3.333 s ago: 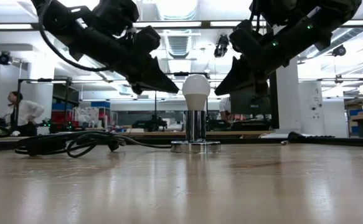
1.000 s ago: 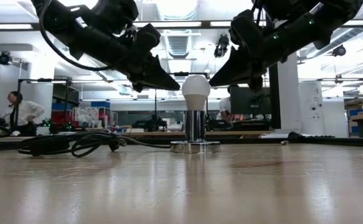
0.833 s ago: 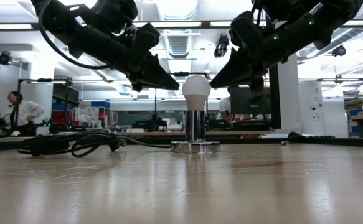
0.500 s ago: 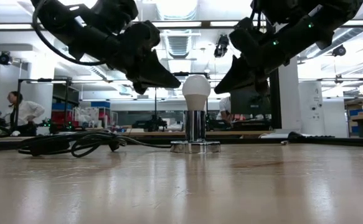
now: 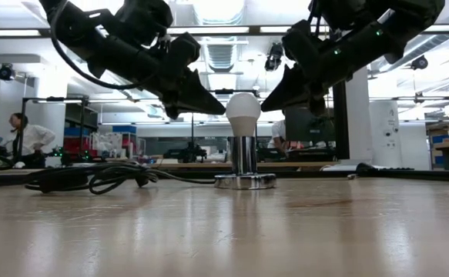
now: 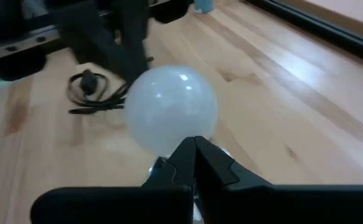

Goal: Screw lightbulb
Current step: Insert the white lightbulb into the metal lamp

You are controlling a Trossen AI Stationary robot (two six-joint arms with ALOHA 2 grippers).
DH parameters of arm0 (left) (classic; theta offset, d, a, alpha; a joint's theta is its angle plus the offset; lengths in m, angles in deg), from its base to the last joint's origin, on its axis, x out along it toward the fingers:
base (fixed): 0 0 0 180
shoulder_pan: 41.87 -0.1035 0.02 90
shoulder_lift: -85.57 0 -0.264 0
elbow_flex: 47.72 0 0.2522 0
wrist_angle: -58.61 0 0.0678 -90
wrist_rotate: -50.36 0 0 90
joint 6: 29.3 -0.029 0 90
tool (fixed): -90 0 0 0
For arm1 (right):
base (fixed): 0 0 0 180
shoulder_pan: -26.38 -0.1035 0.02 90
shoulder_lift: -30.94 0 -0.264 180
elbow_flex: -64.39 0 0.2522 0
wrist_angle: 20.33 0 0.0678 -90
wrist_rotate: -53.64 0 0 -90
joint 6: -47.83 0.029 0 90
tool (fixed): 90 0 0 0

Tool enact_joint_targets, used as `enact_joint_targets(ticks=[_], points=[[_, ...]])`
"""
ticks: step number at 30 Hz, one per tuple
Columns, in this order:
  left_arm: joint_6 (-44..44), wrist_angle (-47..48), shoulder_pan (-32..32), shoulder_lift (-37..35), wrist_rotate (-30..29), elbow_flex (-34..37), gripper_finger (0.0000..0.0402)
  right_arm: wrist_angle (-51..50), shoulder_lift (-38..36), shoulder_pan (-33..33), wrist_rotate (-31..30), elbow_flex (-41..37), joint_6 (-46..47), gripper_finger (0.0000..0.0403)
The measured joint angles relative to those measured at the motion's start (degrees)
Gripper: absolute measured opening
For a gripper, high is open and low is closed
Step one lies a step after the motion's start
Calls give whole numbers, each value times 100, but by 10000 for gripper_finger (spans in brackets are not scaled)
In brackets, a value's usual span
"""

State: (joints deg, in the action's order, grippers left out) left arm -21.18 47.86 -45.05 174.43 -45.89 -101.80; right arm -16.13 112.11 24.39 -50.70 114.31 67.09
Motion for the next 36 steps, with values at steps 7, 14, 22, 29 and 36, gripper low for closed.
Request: enact_joint_targets(ticks=[7, 14, 22, 29, 36], points=[[13, -44, -7, -1, -114, 0, 0, 84, 0, -167, 198, 0, 127, 0], [18, 156, -2, -16, -41, -5, 0, -108, 0, -191, 134, 10, 229, 0], [18, 1046, 0, -145, -16, -7, 0, -798, -11, -189, -107, 11, 348, 0], [-96, 871, -2, 66, 181, 9, 0, -833, -4, -159, -511, 9, -140, 0], [-86, 224, 88, 671, 445, 31, 5, -7, 0, -320, -121, -442, -638, 0]])
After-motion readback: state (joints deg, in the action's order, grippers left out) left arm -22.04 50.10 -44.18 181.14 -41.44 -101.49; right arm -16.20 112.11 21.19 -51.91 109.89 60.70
